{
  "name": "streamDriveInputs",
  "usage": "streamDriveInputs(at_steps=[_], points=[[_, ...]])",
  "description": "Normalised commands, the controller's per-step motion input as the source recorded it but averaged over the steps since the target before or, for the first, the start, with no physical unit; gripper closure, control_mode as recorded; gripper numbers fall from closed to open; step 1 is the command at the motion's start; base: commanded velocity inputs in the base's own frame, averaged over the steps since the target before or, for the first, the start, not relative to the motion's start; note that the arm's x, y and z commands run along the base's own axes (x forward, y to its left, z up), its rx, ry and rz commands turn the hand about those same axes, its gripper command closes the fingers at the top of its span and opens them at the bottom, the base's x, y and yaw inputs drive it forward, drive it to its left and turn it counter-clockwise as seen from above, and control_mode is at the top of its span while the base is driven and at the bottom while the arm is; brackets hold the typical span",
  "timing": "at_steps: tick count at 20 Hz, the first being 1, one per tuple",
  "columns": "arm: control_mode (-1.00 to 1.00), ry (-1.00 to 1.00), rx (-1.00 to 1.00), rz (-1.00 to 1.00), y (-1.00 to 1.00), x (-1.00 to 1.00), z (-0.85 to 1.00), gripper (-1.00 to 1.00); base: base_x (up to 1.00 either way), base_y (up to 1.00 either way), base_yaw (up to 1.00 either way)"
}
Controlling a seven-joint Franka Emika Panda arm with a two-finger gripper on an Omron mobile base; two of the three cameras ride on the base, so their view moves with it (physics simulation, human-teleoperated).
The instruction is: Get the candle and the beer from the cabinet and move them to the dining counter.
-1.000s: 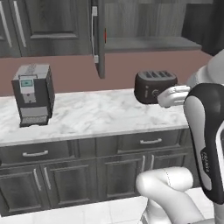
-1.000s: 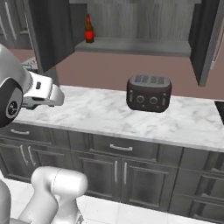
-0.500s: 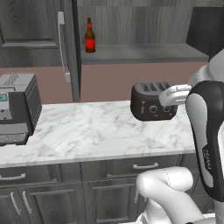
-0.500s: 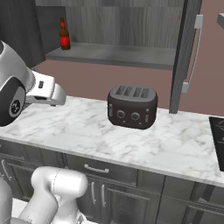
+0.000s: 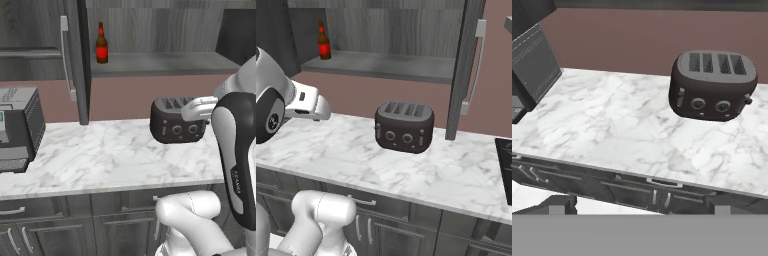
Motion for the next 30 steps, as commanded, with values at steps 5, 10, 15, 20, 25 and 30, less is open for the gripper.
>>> streamDriveInputs(at_steps=[5, 10, 15, 20, 25, 30], points=[[-1.0, -0.02, 0.0, 0.0, 0.0, 0.0, 0.0, -1.0, 0.01, 0.0, 0.0], [-1.0, -0.19, 0.0, 0.12, 0.04, 0.0, 0.06, -1.0, 0.0, 0.0, 0.0], [-1.0, -0.3, 0.07, 0.3, 0.0, 0.12, 0.26, -1.0, 0.0, 0.0, 0.0], [-1.0, -0.22, 0.02, 0.17, 0.03, 0.16, 0.44, -1.0, 0.0, 0.0, 0.0], [-1.0, -0.19, 0.05, 0.07, 0.0, 0.22, 0.57, -1.0, 0.0, 0.0, 0.0], [-1.0, -0.22, 0.04, 0.05, 0.0, 0.09, 0.5, -1.0, 0.0, 0.0, 0.0]])
